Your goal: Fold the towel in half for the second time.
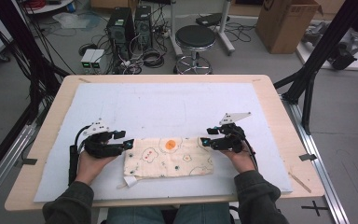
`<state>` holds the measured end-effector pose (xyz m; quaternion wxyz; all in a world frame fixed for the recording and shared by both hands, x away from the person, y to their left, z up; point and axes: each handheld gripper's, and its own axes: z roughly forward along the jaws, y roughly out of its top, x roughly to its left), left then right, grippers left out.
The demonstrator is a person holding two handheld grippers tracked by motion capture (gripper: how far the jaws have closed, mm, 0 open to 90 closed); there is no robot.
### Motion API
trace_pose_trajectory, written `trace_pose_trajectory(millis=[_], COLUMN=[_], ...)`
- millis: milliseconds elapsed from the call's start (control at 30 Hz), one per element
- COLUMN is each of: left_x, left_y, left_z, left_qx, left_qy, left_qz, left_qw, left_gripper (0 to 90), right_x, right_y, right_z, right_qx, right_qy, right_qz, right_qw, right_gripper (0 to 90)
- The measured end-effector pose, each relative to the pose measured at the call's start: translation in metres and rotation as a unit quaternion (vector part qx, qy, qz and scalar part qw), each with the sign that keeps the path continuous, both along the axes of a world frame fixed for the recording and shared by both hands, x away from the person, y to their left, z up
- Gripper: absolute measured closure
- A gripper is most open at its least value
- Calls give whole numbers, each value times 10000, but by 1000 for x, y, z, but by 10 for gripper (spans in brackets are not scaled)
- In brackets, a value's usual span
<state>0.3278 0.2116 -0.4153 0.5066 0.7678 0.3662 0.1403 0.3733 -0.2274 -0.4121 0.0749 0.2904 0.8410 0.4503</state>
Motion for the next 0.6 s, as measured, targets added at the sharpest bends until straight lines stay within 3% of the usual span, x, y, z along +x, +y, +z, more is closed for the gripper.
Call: trace_pose_trajectory(millis=[400, 600], left_x=[5, 11], left_y=[3, 4], left_z=[-3, -7], left_qx=[9, 6], left_qy=[38, 81], left_qz=[117, 380], left_qw=[9999, 9992], left_gripper=[452, 490], right_x=[4, 9], right_y=[0, 0], right_z=[-3, -6], right_qx=[-23, -53], right_qy=[-15, 73], right_qz=[-96, -142], right_qw=[10000, 9999], right_gripper=[451, 467])
